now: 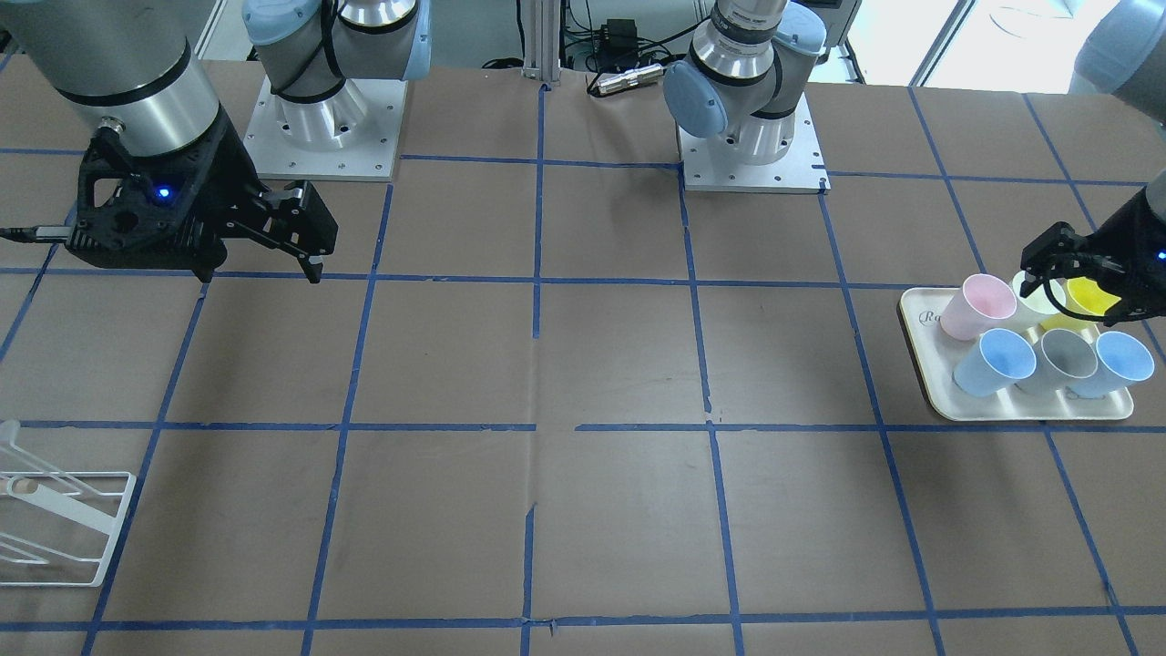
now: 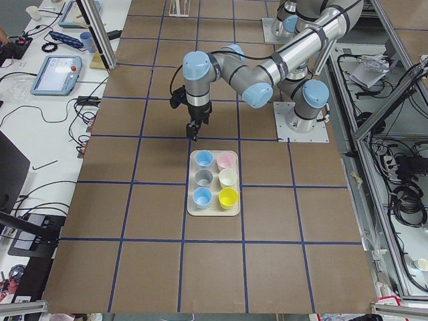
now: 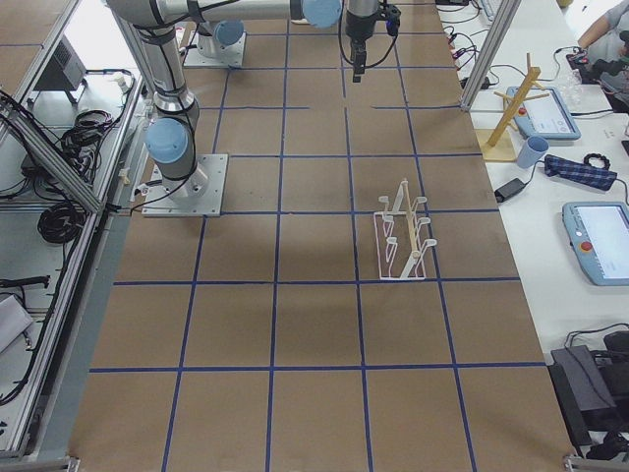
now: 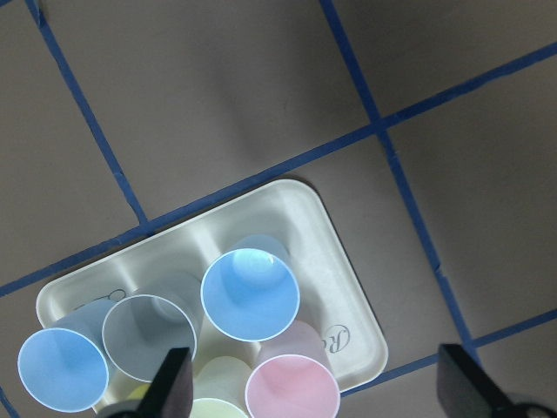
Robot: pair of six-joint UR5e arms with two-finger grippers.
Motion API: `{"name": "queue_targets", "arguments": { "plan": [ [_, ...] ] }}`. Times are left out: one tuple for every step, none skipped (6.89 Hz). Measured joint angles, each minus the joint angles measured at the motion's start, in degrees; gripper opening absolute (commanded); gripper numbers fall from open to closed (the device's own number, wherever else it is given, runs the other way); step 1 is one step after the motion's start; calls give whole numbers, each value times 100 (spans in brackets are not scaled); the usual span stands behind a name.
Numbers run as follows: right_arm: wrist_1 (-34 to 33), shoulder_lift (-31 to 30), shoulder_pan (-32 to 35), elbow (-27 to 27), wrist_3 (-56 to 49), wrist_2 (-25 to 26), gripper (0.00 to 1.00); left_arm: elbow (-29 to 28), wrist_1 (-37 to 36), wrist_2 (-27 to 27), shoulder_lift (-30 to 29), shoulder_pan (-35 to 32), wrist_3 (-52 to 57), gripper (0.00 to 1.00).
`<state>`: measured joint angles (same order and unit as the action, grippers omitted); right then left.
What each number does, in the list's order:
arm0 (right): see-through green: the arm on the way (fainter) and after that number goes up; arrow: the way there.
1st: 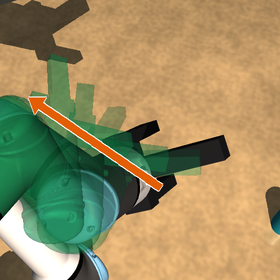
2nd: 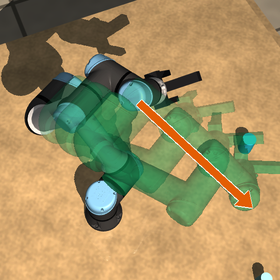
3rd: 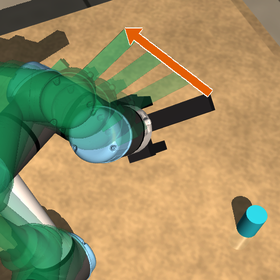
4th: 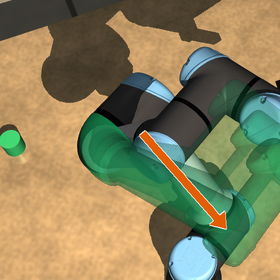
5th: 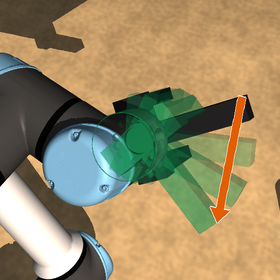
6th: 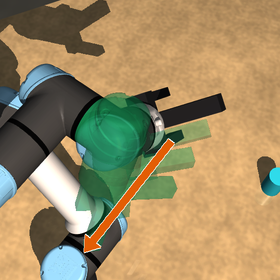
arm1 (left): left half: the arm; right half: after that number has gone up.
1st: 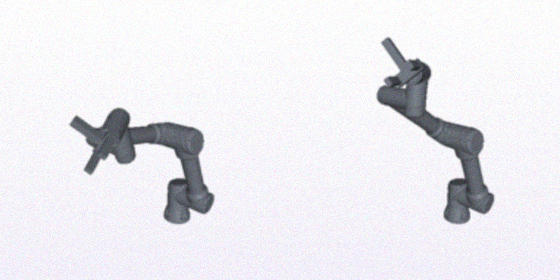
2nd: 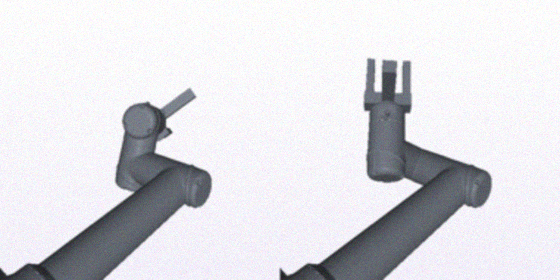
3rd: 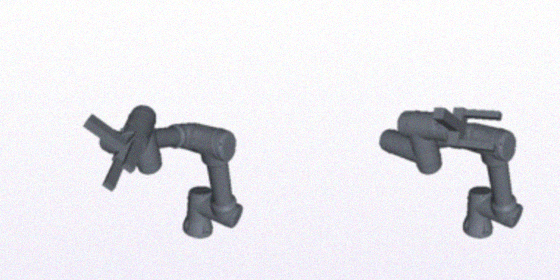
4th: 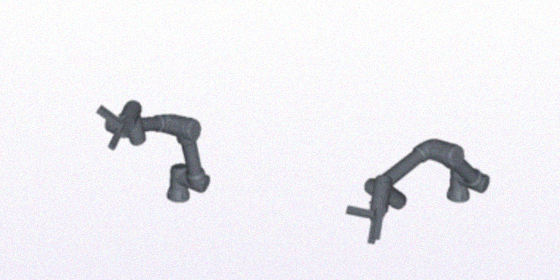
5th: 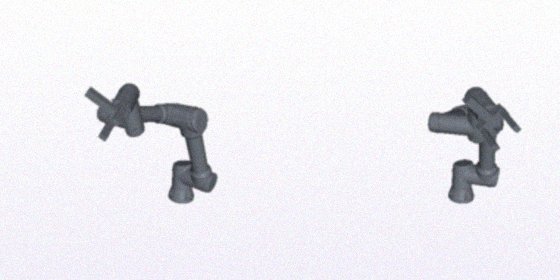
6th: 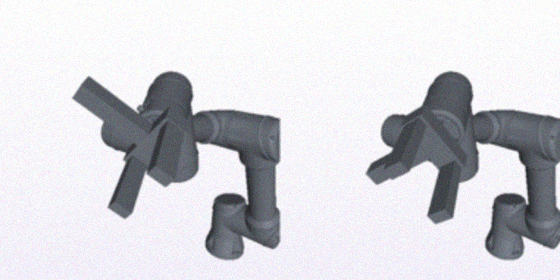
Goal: Transfer IKEA cup to right arm and place on rack
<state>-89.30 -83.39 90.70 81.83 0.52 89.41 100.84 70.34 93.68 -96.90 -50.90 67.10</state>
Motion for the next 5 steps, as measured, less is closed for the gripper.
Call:
{"name": "queue_targets", "arguments": {
  "plan": [
    [0, -3, 0, 0, 13, -2, 100, 75, -171, -20, -137, 177, 413, 100],
    [0, -3, 0, 0, 17, -2, 100, 86, -246, -36, -303, 259, 683, 100],
    [-2, -1, 0, 0, 8, -1, 100, 87, -341, -53, -500, 287, 813, 100],
    [-6, 1, 0, 0, -12, 1, 100, 82, -506, -57, -713, 296, 916, 95],
    [-8, 2, 0, 0, -21, 1, 100, 56, -648, -56, -927, 298, 1007, 83]
  ]
}}
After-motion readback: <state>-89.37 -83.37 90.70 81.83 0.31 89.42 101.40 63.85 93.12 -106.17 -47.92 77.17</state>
